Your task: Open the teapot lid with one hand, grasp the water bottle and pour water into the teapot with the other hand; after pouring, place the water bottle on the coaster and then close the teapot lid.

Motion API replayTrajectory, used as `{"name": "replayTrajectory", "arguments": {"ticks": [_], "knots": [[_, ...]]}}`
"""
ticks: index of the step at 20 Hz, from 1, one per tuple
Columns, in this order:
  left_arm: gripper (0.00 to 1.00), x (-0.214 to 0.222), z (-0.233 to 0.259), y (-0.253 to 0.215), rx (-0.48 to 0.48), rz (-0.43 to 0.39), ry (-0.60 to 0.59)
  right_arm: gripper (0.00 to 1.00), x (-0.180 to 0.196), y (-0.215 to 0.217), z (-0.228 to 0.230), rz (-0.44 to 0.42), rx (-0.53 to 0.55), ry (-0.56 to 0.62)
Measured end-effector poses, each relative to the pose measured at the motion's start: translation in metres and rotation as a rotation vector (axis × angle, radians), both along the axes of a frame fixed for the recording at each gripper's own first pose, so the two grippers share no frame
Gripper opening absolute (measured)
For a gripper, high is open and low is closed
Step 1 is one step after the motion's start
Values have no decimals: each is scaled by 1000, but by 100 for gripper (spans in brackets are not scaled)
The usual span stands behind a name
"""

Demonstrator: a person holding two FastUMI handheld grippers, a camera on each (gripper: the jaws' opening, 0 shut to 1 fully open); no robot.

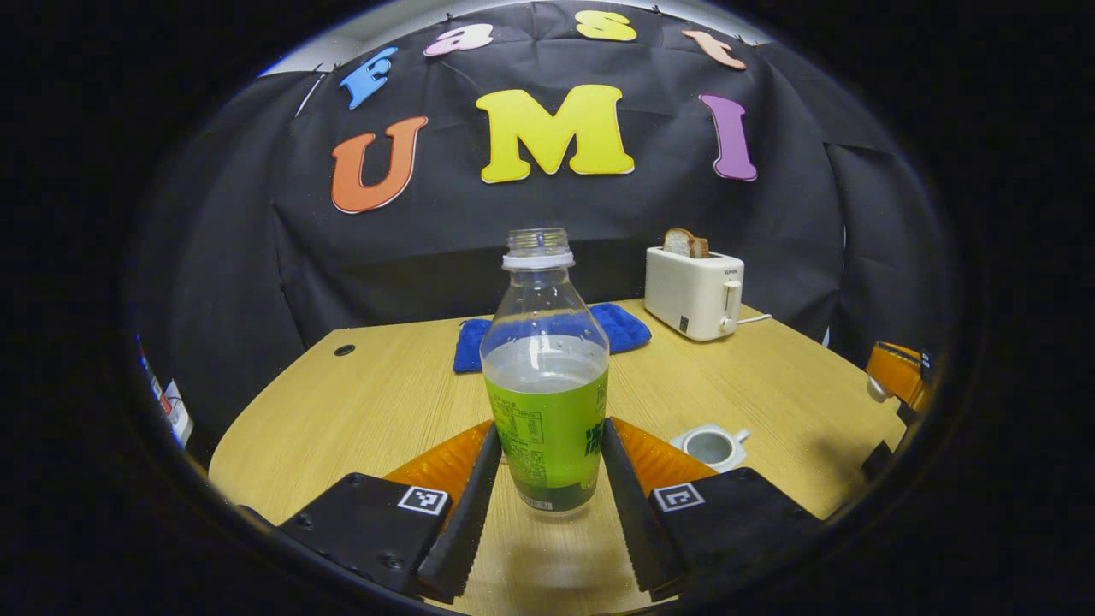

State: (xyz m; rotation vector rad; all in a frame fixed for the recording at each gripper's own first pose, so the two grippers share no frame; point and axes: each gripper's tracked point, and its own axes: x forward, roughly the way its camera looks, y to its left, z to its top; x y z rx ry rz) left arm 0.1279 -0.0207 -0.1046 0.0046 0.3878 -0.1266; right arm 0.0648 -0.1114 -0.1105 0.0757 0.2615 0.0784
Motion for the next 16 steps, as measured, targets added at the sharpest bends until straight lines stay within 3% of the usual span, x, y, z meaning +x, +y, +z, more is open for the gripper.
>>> {"name": "replayTrajectory", "arguments": {"ticks": [5,16], "knots": [[72,39,-4,6,-53,52,-52,0,-2,1,-1,-8,-9,8],[73,84,-30,22,-20,88,-62,0,-6,-7,-10,-39,-24,31]]}}
